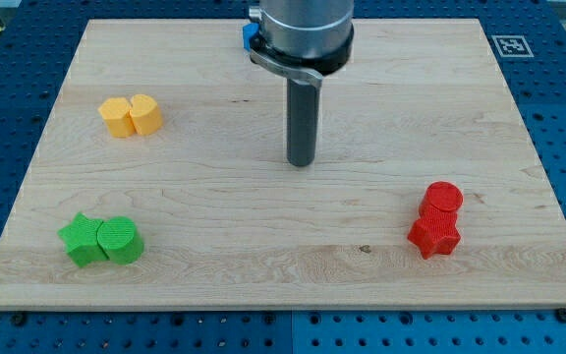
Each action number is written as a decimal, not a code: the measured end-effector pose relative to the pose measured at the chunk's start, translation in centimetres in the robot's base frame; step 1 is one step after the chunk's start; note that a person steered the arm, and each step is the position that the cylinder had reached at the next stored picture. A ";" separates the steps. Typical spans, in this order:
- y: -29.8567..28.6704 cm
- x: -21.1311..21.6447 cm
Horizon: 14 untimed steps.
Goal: Move the red star towards the bottom center
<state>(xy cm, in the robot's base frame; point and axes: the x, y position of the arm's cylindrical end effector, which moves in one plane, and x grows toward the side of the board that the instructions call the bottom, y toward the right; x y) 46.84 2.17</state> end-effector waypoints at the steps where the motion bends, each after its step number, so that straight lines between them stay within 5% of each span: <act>1: 2.2 4.4; 4: 7.1 9.2; 7: 8.3 8.8; 10: 17.9 9.0; 14: 12.1 10.5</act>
<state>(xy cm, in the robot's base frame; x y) 57.30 14.29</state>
